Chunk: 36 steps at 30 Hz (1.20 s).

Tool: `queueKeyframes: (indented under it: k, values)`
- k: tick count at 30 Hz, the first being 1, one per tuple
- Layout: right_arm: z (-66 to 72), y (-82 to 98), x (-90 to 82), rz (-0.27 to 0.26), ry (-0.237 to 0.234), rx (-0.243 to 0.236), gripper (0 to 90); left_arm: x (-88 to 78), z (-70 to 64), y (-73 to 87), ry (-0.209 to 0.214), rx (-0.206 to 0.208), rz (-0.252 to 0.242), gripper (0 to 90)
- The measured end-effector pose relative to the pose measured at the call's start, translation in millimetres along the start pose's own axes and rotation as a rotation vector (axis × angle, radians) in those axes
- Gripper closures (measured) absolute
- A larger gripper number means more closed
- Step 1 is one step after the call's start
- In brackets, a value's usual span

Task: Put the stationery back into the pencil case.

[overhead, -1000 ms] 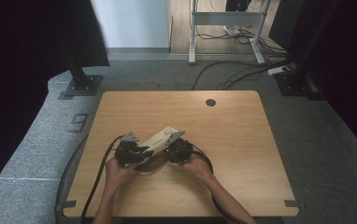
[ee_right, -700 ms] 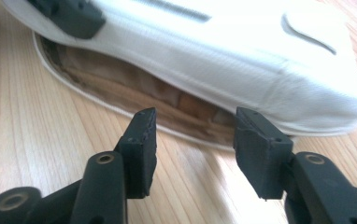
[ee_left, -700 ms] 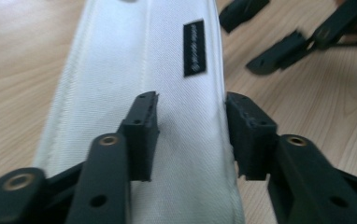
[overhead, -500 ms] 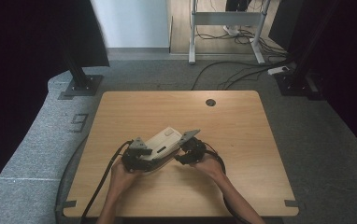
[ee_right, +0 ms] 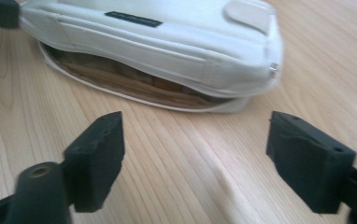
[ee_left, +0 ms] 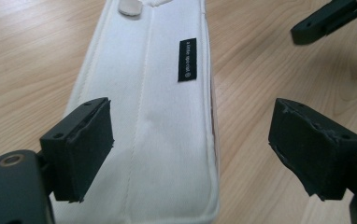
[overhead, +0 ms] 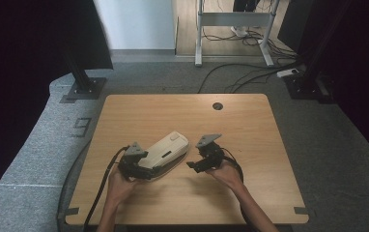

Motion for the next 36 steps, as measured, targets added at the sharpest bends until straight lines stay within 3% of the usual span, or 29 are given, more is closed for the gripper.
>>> queueKeyframes:
  k: [4, 9, 14, 23, 36]
  values:
    - [-8.6, 8.8, -11.6, 0.002, 0.033, 0.023, 11.7, -9.1, 1.9, 6.0, -0.015, 0.009, 0.009, 7.5]
    - [-21.7, 26.9, -27.8, 0.005, 0.087, 0.052, 0.5, -19.0, 5.8, 12.8, -0.052, 0.027, 0.009, 0.8]
    - [-32.2, 44.4, -45.1, -0.013, 0.112, 0.092, 0.0, -27.7, 7.9, 19.8, -0.074, 0.032, -0.007, 0.0]
    - [-44.5, 78.0, -68.6, -0.021, 0.16, 0.146, 0.0, -33.2, 18.0, 44.8, -0.081, 0.0, -0.007, 0.0]
    - [-54.5, 130.1, -77.1, 0.012, 0.231, 0.21, 0.0, -25.9, 29.9, 84.6, -0.117, -0.016, 0.056, 0.0]
Point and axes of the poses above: each handheld gripper's, and its own axes: x roughly forward along the jaws, y roughly out of its underside, z roughly to its left, the point moved 9 cm from there along x, roughly forward along the jaws, and after that the axes turned 1 degree about y, right-handed, at the moved point
